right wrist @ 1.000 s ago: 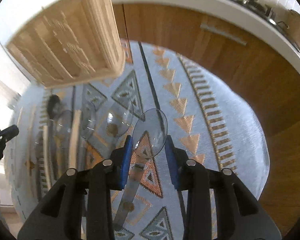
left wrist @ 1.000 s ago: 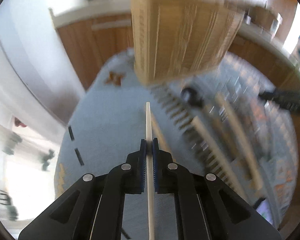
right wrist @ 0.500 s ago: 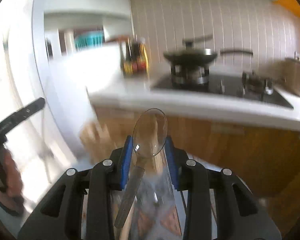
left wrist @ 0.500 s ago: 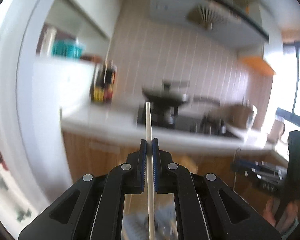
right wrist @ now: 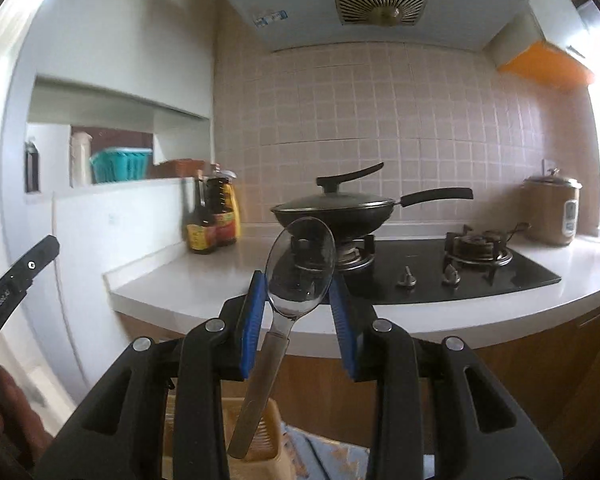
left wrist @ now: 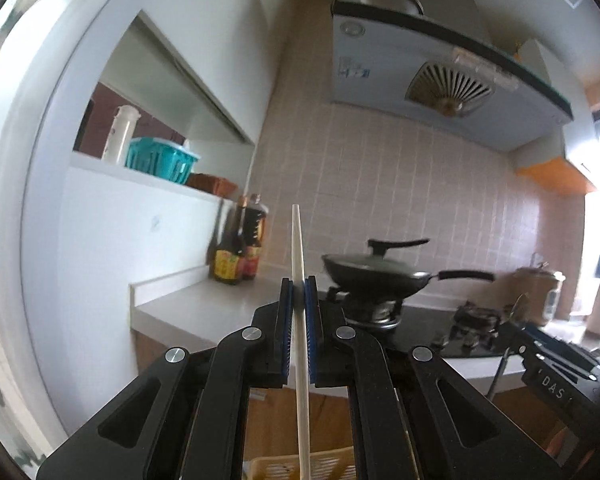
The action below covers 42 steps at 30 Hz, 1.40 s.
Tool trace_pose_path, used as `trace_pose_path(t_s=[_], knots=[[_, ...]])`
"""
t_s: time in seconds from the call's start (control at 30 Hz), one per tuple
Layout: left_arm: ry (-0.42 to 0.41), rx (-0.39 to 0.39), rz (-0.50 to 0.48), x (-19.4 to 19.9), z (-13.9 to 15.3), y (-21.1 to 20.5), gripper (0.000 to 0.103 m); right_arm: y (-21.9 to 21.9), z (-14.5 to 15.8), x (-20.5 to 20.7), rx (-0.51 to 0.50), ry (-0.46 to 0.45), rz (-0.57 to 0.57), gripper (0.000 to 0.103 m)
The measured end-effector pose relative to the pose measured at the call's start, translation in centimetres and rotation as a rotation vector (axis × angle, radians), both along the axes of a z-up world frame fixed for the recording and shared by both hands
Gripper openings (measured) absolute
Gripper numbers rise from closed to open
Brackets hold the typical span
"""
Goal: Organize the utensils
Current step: 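Lower the chopstick and clear spoon into the woven caddy and open both tools, then grasp another wooden chopstick with the left tool while the right tool grasps a clear spoon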
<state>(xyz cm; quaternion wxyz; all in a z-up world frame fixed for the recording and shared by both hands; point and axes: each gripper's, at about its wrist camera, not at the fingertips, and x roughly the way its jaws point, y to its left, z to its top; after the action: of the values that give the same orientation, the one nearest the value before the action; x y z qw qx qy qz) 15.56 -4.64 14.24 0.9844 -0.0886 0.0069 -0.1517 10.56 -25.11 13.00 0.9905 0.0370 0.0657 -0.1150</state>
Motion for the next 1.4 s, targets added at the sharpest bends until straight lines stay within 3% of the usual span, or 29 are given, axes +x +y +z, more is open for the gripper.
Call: trace_pose_path(t_s=[0.17,0.37,0.53,0.6,0.7,0.83,1.17,1.27,1.33,1.4], knots=[[0.007,0.033,0.058,1.4,-2.7,-0.3,0.004,0.4,-2.9,1.8,-0.027,0.043,0.011,0.03],[0.054,0.075,0.039,1.7,-4.9,-0.1,0.004,1.1,-5.0,1.5,-0.065,0.067,0.018,0.03],[0.059,0.068,0.008,0.6,-5.0,0.6,0.006,0.0,-5.2,0.7,0.014,0.08,0.051,0.031],[0.046,0.08,0.006,-0.3,-4.9,0.8,0.017,-0.1,-5.2,0.4,0.025,0.104,0.071,0.032],[0.041,0.095,0.0,-1.3,-4.6,1.2,0.029,0.0,-5.0,-0.6,0.039,0.114,0.101,0.055],[0.07,0.076,-0.007,-2.1,-3.9,2.7,0.029,0.0,-4.3,-2.0,0.075,0.133,0.132,0.056],[0.308,-0.014,-0.043,-3.5,0.6,8.3,0.029,-1.3,0.4,-6.0,0.181,0.266,0.171,0.056],[0.377,0.006,-0.087,-4.4,1.4,8.8,0.031,-1.9,0.7,-6.3,0.224,0.369,0.21,0.056],[0.443,0.037,-0.138,-4.8,1.0,8.8,0.038,-2.6,-0.4,-6.0,0.284,0.485,0.292,0.056],[0.543,0.078,-0.207,-4.7,-0.4,8.6,0.04,-3.4,-2.3,-5.7,0.349,0.589,0.334,0.056]])
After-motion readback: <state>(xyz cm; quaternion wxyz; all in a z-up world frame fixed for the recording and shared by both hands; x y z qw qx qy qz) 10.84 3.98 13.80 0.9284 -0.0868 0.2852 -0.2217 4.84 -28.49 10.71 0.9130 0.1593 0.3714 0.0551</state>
